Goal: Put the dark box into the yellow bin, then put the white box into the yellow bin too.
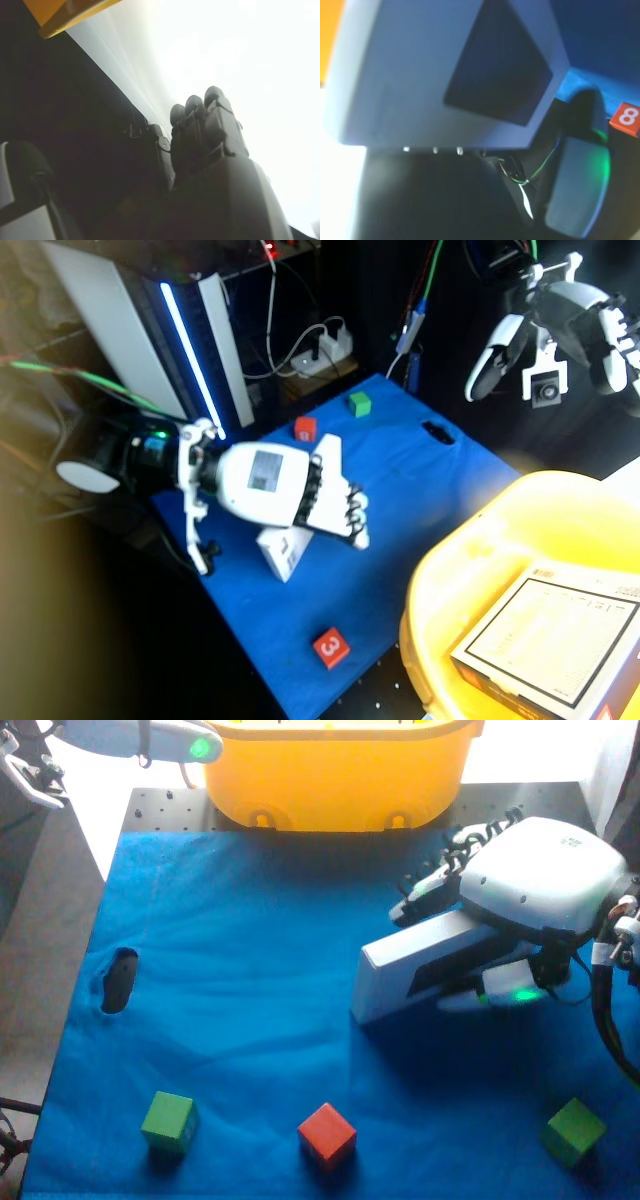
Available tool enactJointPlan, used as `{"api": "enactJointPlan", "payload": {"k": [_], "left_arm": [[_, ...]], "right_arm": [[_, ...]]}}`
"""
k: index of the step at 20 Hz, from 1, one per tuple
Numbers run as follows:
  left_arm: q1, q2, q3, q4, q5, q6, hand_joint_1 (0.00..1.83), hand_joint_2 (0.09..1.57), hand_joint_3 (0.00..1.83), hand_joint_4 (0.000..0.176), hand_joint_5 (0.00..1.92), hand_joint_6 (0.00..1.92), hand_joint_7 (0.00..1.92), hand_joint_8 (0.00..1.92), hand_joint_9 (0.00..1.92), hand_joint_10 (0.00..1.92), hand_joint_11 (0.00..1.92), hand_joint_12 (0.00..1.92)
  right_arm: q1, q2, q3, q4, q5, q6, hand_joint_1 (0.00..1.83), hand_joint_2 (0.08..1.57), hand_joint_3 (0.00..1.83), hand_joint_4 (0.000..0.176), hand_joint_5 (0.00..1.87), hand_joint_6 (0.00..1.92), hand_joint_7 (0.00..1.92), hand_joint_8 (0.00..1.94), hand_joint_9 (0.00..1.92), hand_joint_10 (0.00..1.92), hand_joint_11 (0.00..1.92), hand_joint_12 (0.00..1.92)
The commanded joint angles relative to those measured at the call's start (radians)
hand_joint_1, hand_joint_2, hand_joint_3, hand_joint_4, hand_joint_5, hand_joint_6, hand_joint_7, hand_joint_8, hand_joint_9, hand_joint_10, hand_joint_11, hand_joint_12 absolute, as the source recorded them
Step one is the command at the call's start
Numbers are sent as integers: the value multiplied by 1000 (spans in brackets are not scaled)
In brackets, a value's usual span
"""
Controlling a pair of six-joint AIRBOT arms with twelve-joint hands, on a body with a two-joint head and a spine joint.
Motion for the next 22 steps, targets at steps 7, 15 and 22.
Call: {"api": "enactJointPlan", "payload": {"k": [7, 15, 22], "left_arm": [[2, 26, -13, -67, -112, -4, 999, 746, 7, 175, 332, 0, 244, 0, 177, 1, 81, 28], [32, 40, -18, -98, -114, 0, 1019, 746, 0, 176, 332, 3, 252, 3, 152, 0, 74, 19], [32, 86, -45, -131, -127, 40, 984, 743, 0, 151, 291, 0, 258, 4, 226, 23, 181, 62]], "right_arm": [[8, -5, 1, 14, 123, 4, 1379, 1115, 0, 0, 953, 798, 1012, 946, 888, 1365, 703, 1464], [94, 28, -15, 4, 136, 16, 1250, 1159, 0, 0, 971, 715, 879, 1442, 861, 1692, 785, 1913], [212, 40, -10, -30, 155, 16, 1383, 1115, 1, 0, 915, 866, 1001, 988, 922, 1285, 745, 1343]]}}
